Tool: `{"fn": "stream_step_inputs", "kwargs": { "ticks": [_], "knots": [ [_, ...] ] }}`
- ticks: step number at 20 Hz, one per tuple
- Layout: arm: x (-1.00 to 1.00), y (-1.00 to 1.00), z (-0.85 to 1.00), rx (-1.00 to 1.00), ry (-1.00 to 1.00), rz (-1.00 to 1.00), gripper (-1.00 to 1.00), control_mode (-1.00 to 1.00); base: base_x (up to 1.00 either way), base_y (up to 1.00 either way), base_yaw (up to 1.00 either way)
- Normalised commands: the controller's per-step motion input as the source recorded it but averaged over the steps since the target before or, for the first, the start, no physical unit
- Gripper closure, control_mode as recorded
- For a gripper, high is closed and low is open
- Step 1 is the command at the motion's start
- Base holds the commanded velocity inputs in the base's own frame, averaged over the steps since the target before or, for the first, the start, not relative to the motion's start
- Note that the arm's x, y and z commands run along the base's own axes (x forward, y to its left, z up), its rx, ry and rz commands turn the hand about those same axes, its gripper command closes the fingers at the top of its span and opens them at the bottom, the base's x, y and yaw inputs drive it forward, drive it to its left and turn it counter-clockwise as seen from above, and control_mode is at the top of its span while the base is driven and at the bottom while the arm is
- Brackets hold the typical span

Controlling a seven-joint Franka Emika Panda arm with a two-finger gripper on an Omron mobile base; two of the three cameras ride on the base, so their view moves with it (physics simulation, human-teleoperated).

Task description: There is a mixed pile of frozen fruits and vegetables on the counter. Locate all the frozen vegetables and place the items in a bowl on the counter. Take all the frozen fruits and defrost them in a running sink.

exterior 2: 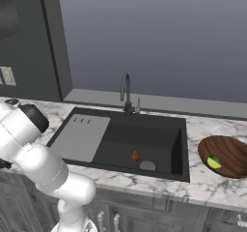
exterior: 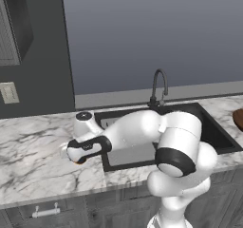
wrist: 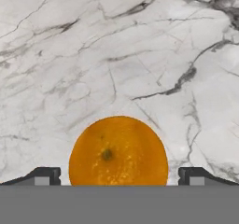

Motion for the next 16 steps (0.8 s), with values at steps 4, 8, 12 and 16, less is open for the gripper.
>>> {"fn": "stream_step_inputs", "kwargs": {
  "ticks": [4,8,12,16],
  "knots": [
    [0.00,0.09,-0.09,0.00,0.00,0.00,1.00,-1.00,0.00,0.00,0.00],
    [0.00,0.00,0.00,0.00,0.00,0.00,1.00,-1.00,0.00,0.00,0.00],
    [-0.03,-0.05,0.07,0.00,-0.02,0.00,1.00,-1.00,0.00,0.00,0.00],
    [-0.15,-0.50,0.26,-0.02,-0.01,-0.04,1.00,-1.00,0.00,0.00,0.00]
  ]
}}
